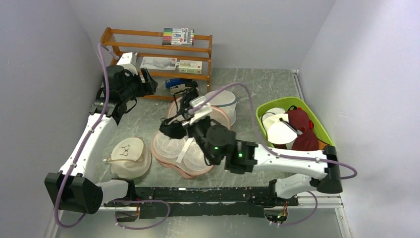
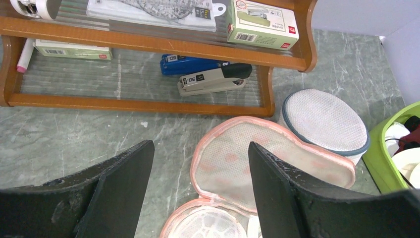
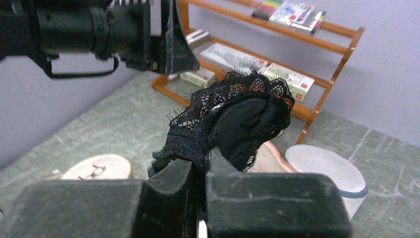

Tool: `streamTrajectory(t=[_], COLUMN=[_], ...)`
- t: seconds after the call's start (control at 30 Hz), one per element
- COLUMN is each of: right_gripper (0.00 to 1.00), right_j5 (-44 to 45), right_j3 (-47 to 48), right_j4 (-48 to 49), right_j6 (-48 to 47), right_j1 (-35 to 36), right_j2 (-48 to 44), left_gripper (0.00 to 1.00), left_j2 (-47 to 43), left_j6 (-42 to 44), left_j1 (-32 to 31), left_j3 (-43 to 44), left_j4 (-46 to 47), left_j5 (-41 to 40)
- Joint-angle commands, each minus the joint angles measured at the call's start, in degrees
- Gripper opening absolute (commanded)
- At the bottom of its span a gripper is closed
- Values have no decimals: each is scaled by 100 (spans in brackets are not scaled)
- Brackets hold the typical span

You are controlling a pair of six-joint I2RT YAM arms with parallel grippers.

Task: Unzip the laundry bag and remove the bra

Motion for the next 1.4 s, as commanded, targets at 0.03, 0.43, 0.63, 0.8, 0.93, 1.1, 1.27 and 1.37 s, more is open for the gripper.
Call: streamTrajectory(t=[0.03, 0.43, 0.63, 0.8, 0.93, 1.1, 1.27, 1.37], right_gripper=[0, 0, 0, 0, 0, 0, 0, 0], right_j5=[149, 2189, 2358, 2667, 2648, 2698, 2441, 2264], right_j3=[-549, -1814, -2238, -2916, -3018, -2442, -1555, -1717], right_j4=[1066, 1517, 1068, 2925, 3566, 2014, -2304, -3083], right_j6=[-186, -1312, -976, -2248, -2866, -1421, 2690, 3928], right_j1=[-34, -472, -1583, -2314, -3047, -4518, -5791, -6153], right_j2=[-748, -2206, -3538, -4108, -3830, -2871, -2162, -1951], left_gripper=[81, 81, 82, 81, 81, 81, 81, 81], left_j2=[-133, -145, -178, -151, -116, -177, -155, -147], left_j6=[85, 33, 18, 18, 9, 7, 15, 16], left_j1=[-30, -39, -39, -39, -39, -47, -56, -56], left_j3=[70, 115, 107, 110, 145, 113, 122, 146], left_j4=[121, 114, 113, 120, 92, 121, 95, 99], left_j5=[-15, 182, 199, 263, 343, 310, 275, 366])
